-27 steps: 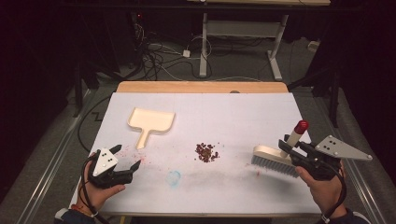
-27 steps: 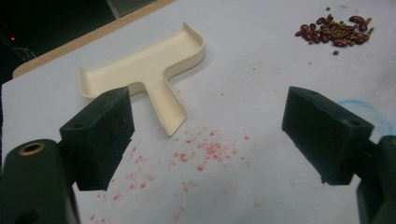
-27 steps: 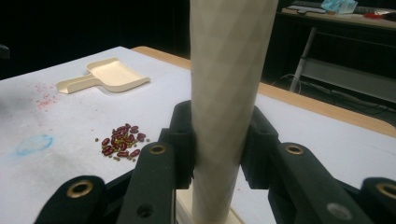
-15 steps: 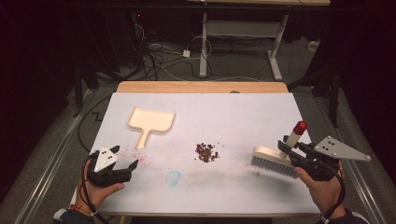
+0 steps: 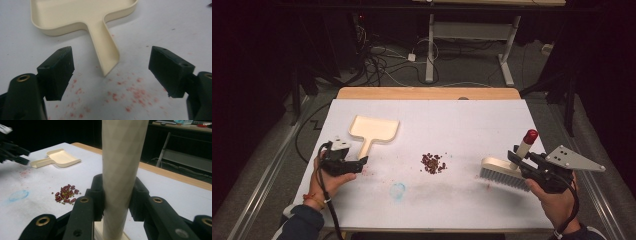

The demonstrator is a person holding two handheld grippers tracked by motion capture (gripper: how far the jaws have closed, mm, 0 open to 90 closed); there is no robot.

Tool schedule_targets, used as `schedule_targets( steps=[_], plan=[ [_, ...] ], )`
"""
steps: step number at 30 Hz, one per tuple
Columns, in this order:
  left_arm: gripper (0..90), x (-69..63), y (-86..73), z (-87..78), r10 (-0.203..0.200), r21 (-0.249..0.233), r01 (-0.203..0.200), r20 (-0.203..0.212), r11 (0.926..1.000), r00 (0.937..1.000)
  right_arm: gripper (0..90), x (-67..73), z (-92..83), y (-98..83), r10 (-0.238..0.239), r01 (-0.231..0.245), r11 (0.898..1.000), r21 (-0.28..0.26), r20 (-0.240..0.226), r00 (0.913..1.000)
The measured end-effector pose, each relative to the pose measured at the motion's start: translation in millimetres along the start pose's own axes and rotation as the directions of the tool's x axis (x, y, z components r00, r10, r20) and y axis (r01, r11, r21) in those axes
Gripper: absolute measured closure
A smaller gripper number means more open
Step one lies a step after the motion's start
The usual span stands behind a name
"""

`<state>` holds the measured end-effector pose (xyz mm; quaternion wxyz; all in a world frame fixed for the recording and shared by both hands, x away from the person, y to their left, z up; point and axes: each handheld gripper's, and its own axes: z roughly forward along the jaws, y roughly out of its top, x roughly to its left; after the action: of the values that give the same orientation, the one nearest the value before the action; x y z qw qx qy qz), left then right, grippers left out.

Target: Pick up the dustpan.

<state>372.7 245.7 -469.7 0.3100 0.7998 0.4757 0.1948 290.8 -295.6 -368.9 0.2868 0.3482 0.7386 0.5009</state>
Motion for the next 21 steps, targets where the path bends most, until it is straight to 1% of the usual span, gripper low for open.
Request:
schedule_targets(
  steps=[1, 2, 3, 5, 7, 8, 9, 10, 12, 15, 16, 18, 20, 21],
  plan=[
    [21.1, 0.1, 2.8, 5.5, -0.001, 0.009, 0.001, -0.003, 1.0, 1.0, 70.0, 0.7, 0.5, 0.0, 0.004, -0.004, 1.0, 0.001, -0.001, 1.0],
    [21.2, 0.1, 2.8, 5.5, -0.001, 0.009, 0.001, -0.003, 1.0, 1.0, 70.0, 1.1, 0.8, -0.1, 0.003, -0.003, 1.0, -0.001, -0.004, 1.0],
    [21.9, -0.4, 9.2, 19.9, -0.002, 0.027, 0.002, -0.007, 0.9996, 1.0, 70.0, 1.6, 1.0, -0.1, -0.002, 0.002, 1.0, 0.002, -0.004, 1.0],
    [23.3, -0.7, 15.9, 33.1, -0.014, 0.054, 0.014, 0.0, 0.9984, 0.9999, 70.0, 2.5, 1.0, -0.2, -0.004, 0.004, 1.0, 0.003, -0.006, 1.0],
    [26.2, -0.4, 20.4, 40.4, -0.021, 0.058, 0.021, -0.009, 0.9981, 0.9997, 70.0, 2.8, 1.4, -0.5, -0.006, 0.006, 1.0, 0.004, -0.01, 0.9999],
    [28.0, 1.2, 22.7, 44.6, -0.042, 0.059, 0.042, 0.003, 0.9974, 0.9991, 70.0, 2.8, 1.6, -0.7, -0.006, 0.006, 1.0, 0.006, -0.01, 0.9999],
    [30.1, 1.2, 22.7, 44.6, -0.042, 0.059, 0.042, 0.003, 0.9974, 0.9991, 70.0, 2.6, 2.2, -1.1, -0.008, 0.009, 1.0, 0.007, -0.011, 0.9999],
    [32.8, 3.2, 24.4, 49.2, -0.067, 0.059, 0.066, 0.023, 0.9961, 0.9975, 70.0, 2.5, 2.7, -1.4, -0.012, 0.012, 1.0, 0.011, -0.015, 0.9998],
    [34.2, 5.3, 24.8, 51.4, -0.092, 0.058, 0.09, 0.028, 0.9943, 0.9954, 70.0, 3.0, 3.1, -1.8, -0.011, 0.011, 1.0, 0.015, -0.017, 0.9998],
    [41.1, 7.4, 23.5, 49.6, -0.103, 0.057, 0.101, 0.025, 0.9932, 0.9944, 70.0, 3.1, 2.9, -1.9, -0.012, 0.012, 1.0, 0.015, -0.019, 0.9998],
    [44.7, 9.3, 22.6, 48.3, -0.114, 0.057, 0.112, 0.023, 0.992, 0.9932, 70.0, 3.0, 2.9, -1.9, -0.011, 0.012, 1.0, 0.015, -0.019, 0.9998],
    [54.1, 12.2, 21.4, 47.2, -0.124, 0.055, 0.122, 0.019, 0.991, 0.9922, 70.0, 3.0, 3.4, -2.0, -0.012, 0.012, 1.0, 0.016, -0.018, 0.9998],
    [57.2, 11.9, 21.6, 47.0, -0.11, 0.06, 0.11, 0.008, 0.9921, 0.9939, 70.0, 3.5, 3.8, -2.2, -0.017, 0.017, 1.0, 0.019, -0.019, 0.9997],
    [58.4, 11.1, 21.8, 46.8, -0.111, 0.064, 0.11, 0.006, 0.9918, 0.9938, 70.0, 3.6, 3.9, -2.2, -0.018, 0.018, 1.0, 0.019, -0.02, 0.9996]
  ],
)
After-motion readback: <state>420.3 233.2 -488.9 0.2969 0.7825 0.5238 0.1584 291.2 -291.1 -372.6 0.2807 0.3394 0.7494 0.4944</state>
